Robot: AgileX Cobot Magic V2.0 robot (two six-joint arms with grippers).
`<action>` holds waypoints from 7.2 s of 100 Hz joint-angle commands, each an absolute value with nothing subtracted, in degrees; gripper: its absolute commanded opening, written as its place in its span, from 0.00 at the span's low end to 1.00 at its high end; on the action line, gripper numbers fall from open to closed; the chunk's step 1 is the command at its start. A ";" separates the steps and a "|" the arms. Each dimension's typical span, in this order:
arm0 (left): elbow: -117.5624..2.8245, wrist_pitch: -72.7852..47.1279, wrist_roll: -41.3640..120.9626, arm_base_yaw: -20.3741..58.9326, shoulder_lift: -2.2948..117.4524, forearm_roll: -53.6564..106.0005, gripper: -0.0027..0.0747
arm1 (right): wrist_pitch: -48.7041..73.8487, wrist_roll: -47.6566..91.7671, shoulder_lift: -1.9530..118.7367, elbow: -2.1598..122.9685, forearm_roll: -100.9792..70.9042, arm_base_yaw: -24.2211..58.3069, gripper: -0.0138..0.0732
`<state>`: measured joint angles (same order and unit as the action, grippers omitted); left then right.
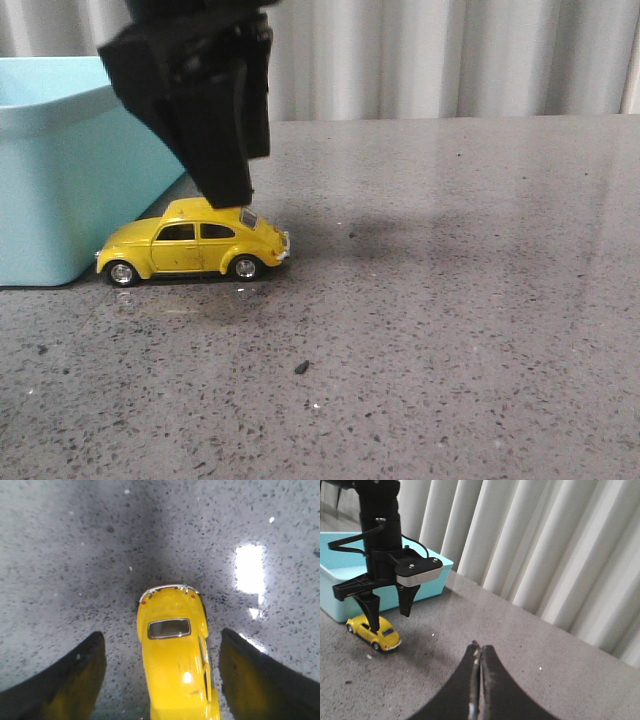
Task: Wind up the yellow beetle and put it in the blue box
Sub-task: 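Close the left gripper around the car's body, then lift the car up with the left gripper, then carry the car over the blue box and lower it inside, then open the left gripper to drop the car into the box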
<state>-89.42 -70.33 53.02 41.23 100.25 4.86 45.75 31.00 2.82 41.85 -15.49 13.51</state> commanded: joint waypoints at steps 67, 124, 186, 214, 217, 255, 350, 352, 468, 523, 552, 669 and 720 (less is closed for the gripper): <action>-91.03 -68.25 50.60 36.52 102.37 6.67 0.74 | 44.34 31.74 3.85 42.86 -15.60 13.59 0.11; -91.03 -72.78 47.62 36.39 102.61 10.98 0.74 | 44.34 31.64 3.85 42.86 -15.81 13.59 0.11; -91.15 -72.09 44.47 36.50 99.43 10.76 0.74 | 44.34 31.64 3.85 42.86 -16.19 13.59 0.11; -91.25 -72.69 44.47 36.39 96.33 11.38 0.74 | 43.97 31.54 3.85 40.53 -16.50 13.59 0.11; -91.11 -72.69 44.47 36.39 96.33 11.38 0.74 | 43.97 31.54 3.85 40.27 -16.89 13.59 0.11; -85.00 -70.42 44.47 36.27 97.47 4.82 0.74 | 43.92 31.54 3.85 40.16 -19.29 13.59 0.11; -84.34 -63.97 44.47 36.27 100.66 6.98 0.29 | 41.06 31.54 3.85 39.97 -19.29 13.59 0.11; -84.34 -64.08 44.47 36.27 100.66 6.98 0.26 | 40.98 31.54 3.85 39.86 -19.29 13.59 0.11; -113.20 -67.52 15.95 21.77 96.66 -7.36 0.01 | 40.18 31.45 3.85 39.38 -19.33 13.59 0.11; -103.17 -72.51 0.39 5.65 102.39 0.88 0.01 | 37.96 31.45 3.85 39.38 -19.33 13.59 0.11; -103.03 -72.36 0.61 5.65 108.60 4.77 0.01 | 37.96 31.45 3.85 39.38 -19.33 13.59 0.11; -111.60 -55.41 0.61 8.95 94.54 12.88 0.50 | 41.21 31.45 3.85 39.38 -19.33 13.59 0.11; -93.92 -51.30 5.10 33.93 63.98 -0.98 0.25 | 41.11 31.45 3.85 39.38 -21.00 13.59 0.11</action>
